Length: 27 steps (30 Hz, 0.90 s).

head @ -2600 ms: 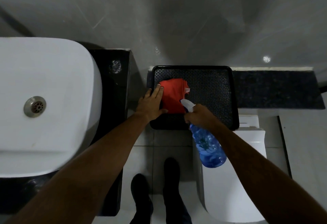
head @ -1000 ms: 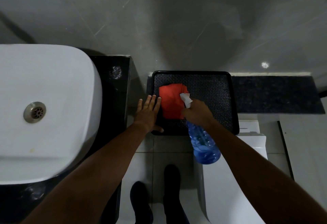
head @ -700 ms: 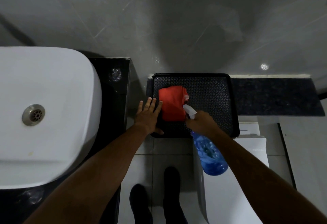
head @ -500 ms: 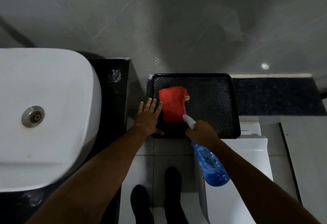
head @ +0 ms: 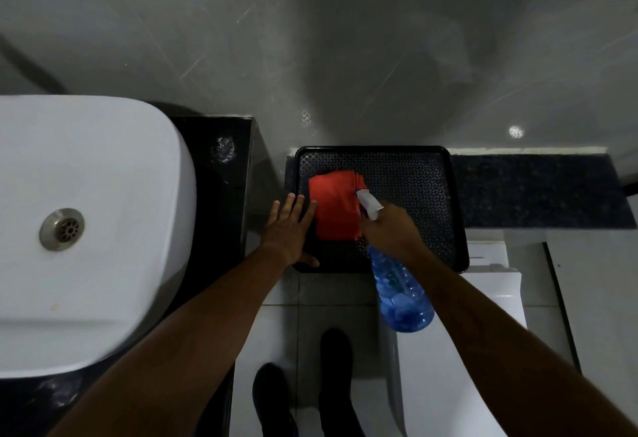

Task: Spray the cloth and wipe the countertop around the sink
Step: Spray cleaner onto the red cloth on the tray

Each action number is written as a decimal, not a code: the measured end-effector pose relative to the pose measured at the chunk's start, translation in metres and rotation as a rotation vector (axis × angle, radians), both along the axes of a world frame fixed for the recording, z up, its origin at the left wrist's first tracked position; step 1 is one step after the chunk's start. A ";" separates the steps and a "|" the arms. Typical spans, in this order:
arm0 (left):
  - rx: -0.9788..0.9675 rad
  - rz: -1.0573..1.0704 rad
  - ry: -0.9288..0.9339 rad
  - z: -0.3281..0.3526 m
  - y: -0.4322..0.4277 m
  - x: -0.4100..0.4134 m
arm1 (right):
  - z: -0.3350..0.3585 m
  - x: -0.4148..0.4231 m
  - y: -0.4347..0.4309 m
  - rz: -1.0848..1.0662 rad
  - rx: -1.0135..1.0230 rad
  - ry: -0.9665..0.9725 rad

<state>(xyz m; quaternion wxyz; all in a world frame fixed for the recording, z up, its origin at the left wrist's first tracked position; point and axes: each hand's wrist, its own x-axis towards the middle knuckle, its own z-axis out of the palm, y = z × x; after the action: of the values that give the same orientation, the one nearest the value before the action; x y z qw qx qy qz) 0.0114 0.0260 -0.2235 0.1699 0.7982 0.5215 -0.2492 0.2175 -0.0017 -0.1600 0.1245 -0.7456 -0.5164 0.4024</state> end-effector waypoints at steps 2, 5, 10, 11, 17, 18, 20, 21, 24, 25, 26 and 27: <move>0.001 0.000 -0.003 -0.001 0.000 0.000 | -0.001 0.003 -0.002 -0.030 -0.013 -0.004; 0.000 0.003 -0.011 -0.001 0.000 -0.001 | -0.006 0.006 -0.006 -0.027 -0.022 0.004; -0.002 -0.001 -0.005 0.002 0.000 0.000 | -0.015 0.006 -0.023 0.105 -0.139 -0.052; -0.004 -0.001 -0.008 0.002 0.000 0.001 | -0.014 0.005 -0.027 0.106 -0.153 -0.058; -0.007 -0.005 -0.006 0.005 -0.001 0.001 | -0.001 0.014 -0.026 0.047 -0.150 -0.004; -0.007 -0.006 -0.003 0.005 -0.001 0.001 | -0.002 0.016 -0.024 0.058 -0.151 -0.013; -0.012 -0.008 0.001 0.005 -0.001 0.001 | 0.003 0.017 -0.020 0.120 -0.151 -0.025; -0.011 -0.009 0.000 0.005 -0.001 0.002 | 0.005 0.020 -0.018 0.160 -0.153 -0.033; -0.005 -0.014 -0.004 0.005 0.000 0.001 | 0.015 0.028 -0.011 0.146 -0.005 0.054; -0.007 -0.014 -0.005 0.005 -0.001 0.000 | 0.018 0.032 -0.008 0.044 0.037 0.113; -0.008 -0.015 -0.007 0.005 -0.001 0.000 | 0.022 0.036 -0.004 -0.065 0.089 0.167; -0.008 -0.015 -0.007 0.005 -0.001 -0.001 | 0.026 0.040 0.000 -0.145 0.144 0.221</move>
<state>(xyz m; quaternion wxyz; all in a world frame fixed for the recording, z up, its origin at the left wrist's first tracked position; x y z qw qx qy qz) 0.0108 0.0246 -0.2187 0.1729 0.8022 0.5139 -0.2500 0.2574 -0.0014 -0.1335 0.2624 -0.7212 -0.4720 0.4339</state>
